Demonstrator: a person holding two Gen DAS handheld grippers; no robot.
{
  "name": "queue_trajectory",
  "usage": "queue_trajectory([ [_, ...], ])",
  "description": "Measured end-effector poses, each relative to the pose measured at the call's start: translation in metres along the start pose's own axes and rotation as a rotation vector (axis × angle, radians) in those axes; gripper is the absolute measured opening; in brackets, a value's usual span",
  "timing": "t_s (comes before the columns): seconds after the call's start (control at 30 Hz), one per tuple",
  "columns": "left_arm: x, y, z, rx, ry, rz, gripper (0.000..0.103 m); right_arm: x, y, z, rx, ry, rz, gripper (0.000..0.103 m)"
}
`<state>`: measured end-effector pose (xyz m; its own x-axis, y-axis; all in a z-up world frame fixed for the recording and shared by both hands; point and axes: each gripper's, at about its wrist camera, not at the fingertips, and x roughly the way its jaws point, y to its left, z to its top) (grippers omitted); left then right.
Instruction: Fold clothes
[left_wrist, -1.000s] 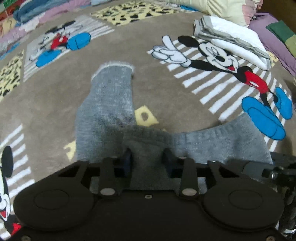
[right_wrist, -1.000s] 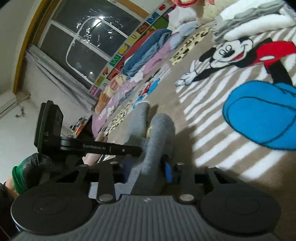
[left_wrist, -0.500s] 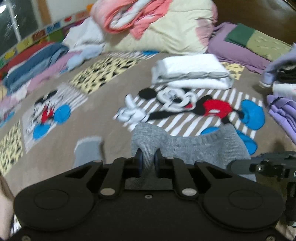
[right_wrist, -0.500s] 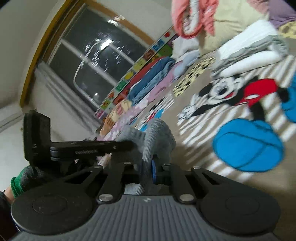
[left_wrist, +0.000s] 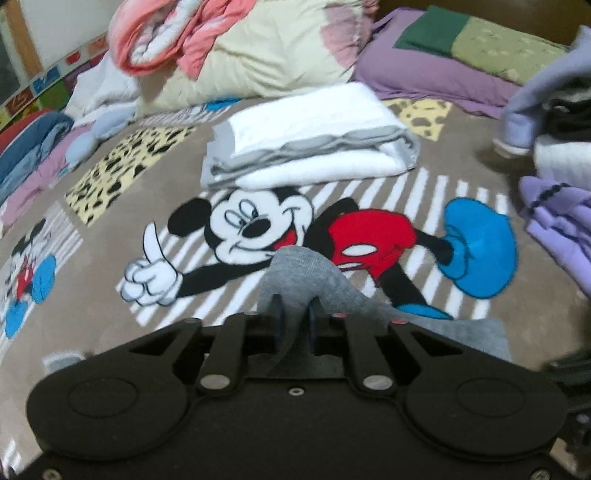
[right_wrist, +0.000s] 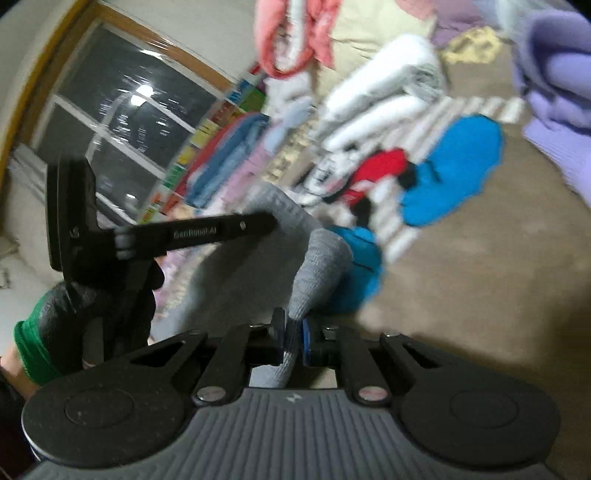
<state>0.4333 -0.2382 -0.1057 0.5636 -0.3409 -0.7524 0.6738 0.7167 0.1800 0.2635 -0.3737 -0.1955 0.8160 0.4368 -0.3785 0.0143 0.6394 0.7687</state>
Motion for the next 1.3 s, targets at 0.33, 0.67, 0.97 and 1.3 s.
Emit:
queue_trajectory([
  [0.33,-0.076,0.093,-0.039,-0.314,-0.179,0.035,0.047,-0.019,0.010,0.006,-0.117,-0.141,-0.117,0.033],
  [0.67,-0.135,0.184,-0.149,-0.601,-0.169,0.158,0.047,0.021,0.064,0.010,-0.276,-0.136,-0.017,0.038],
  [0.97,-0.113,0.202,-0.206,-0.764,-0.082,0.140,0.047,0.075,0.094,0.001,-0.214,-0.045,0.058,0.039],
  [1.3,-0.060,0.165,-0.126,-0.518,-0.061,0.113,0.047,0.087,0.071,-0.004,-0.151,0.006,-0.005,0.039],
])
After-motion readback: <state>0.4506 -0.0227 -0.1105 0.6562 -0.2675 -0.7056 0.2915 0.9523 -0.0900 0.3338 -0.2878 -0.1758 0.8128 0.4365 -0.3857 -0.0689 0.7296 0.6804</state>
